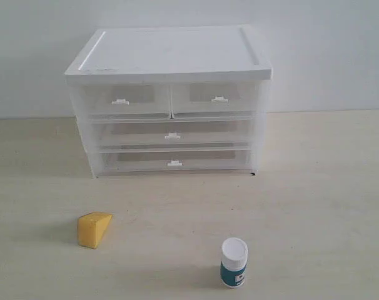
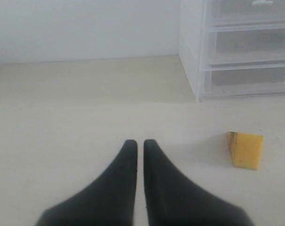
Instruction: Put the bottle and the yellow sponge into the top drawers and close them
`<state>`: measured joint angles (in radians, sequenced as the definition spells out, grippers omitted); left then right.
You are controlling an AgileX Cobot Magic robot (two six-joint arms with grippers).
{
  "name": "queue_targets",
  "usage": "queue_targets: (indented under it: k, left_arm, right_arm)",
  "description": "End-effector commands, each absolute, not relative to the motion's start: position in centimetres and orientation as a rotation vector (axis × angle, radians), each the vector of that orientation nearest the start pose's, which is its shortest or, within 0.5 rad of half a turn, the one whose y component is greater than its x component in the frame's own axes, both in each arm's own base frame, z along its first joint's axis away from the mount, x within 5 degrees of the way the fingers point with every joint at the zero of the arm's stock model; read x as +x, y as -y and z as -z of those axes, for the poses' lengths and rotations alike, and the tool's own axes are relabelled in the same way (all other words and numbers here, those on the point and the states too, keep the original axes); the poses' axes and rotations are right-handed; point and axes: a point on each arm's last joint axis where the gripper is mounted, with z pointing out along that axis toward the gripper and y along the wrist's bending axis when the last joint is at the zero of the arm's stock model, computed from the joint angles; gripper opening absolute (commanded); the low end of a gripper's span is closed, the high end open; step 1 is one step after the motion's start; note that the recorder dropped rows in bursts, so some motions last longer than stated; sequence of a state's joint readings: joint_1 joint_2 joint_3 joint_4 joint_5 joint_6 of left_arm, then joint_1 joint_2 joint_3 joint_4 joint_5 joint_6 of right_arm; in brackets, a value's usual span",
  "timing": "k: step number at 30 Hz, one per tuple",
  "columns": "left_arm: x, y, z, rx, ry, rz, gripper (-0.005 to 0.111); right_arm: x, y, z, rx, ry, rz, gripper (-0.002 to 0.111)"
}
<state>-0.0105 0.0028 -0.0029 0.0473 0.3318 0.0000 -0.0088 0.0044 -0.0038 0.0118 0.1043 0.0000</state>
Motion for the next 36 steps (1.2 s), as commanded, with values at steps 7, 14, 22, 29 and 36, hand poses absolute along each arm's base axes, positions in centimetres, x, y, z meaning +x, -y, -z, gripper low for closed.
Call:
queue_targets:
  k: [7,14,22,29,36]
  left_arm:
    - [5.4,-0.1,-18.5,0.035,-1.800,-0.032,0.004]
    - [5.4,-0.1,-18.5,0.035,-1.800,-0.032,0.004]
    - [5.4,-0.1,-18.5,0.035,-1.800,-0.032,0.004]
    - [5.4,-0.1,-18.5,0.035,-1.800,-0.032,0.004]
    - [5.4,-0.1,-18.5,0.035,-1.800,-0.032,0.004]
  right_arm:
    - [5.4,0.1,-22.8,0.174,-1.315,-0.188,0.000]
    - [6.2,0.1,-24.1,0.174,-1.372,-0.179,0.000]
    - [8.9,0.1,-28.6,0.102,-1.370,-0.115,0.000]
    - [13.6,-0.2,-32.3,0.017,-1.411,-0.064,0.000]
    - [18.5,-2.6,-31.0,-0.110,-1.413,-0.152,0.000]
